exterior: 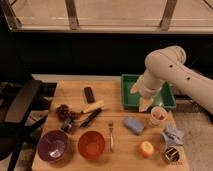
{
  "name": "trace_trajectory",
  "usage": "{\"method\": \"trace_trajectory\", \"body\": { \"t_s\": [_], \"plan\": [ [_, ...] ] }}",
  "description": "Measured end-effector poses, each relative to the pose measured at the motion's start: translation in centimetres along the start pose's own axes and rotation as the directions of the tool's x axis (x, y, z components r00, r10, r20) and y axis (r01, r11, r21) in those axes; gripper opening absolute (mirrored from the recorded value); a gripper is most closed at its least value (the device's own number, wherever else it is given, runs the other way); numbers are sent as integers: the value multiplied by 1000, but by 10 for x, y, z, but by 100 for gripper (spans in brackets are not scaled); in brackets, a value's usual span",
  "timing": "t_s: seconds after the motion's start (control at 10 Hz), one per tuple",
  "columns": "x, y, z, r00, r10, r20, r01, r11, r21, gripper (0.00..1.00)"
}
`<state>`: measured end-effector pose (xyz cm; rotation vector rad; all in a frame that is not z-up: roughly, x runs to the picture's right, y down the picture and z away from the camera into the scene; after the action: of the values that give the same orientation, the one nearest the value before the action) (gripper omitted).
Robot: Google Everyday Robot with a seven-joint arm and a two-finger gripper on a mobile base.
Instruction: Place sponge in purple bowl
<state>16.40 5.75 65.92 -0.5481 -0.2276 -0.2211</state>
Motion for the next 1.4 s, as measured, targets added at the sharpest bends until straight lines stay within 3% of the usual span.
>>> {"method": "trace_trajectory", "body": {
  "t_s": [0.4, 0.8, 1.0, 1.2, 1.4],
  "plan": [
    [-1, 1, 1, 1000, 7, -3, -7, 1000, -2, 65],
    [-1, 20, 46, 991, 131, 19, -131, 991, -2, 65],
    [5, 32, 75, 978, 210, 16, -210, 978, -2, 65],
    [10, 35, 86, 965, 263, 17, -263, 965, 1, 65],
    [13, 35, 91, 936, 353, 14, -353, 936, -4, 65]
  ]
}}
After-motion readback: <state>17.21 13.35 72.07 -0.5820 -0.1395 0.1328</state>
